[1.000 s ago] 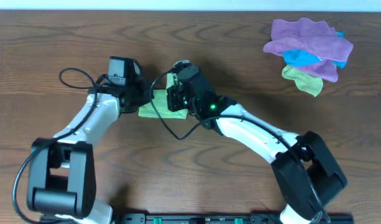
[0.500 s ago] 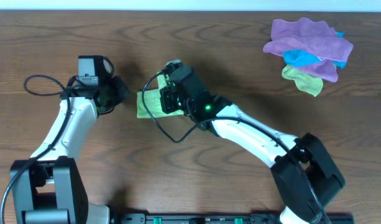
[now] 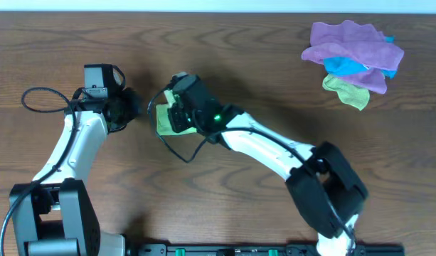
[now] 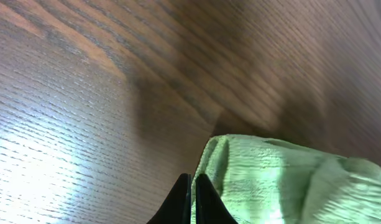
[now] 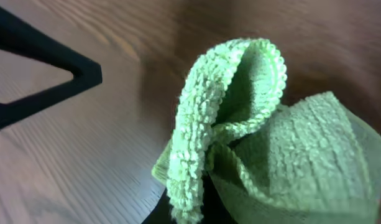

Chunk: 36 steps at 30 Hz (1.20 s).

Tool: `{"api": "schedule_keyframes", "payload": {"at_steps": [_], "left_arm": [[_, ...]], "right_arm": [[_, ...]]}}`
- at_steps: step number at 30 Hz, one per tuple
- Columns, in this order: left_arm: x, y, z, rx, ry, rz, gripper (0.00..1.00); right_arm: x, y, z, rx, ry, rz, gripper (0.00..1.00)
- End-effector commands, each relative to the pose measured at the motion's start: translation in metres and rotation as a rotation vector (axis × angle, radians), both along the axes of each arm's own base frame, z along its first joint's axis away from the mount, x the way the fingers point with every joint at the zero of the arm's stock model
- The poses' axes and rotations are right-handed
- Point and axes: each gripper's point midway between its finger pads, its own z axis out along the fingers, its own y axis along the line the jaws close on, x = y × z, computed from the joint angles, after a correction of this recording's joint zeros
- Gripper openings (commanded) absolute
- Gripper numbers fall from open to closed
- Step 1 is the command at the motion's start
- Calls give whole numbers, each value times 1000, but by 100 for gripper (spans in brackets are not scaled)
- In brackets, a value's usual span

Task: Fold the cloth
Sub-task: 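Fold the right end over toward the left gripper with the right gripper, then release the right gripper and retract the right arm to the right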

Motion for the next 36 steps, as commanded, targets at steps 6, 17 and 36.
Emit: {"api": "schedule_keyframes", "payload": {"at_steps": [6, 17, 36], "left_arm": [[-4, 8, 0, 30, 4, 7, 6], [-6, 14, -1, 26, 14, 23, 6], [-6, 40, 2, 5, 4, 88, 6]], "right_arm": [[-5, 18, -10, -18, -3, 52, 1], [-5, 21, -27, -31, 6, 55, 19], [-21, 36, -14, -29, 34, 126, 85]]}}
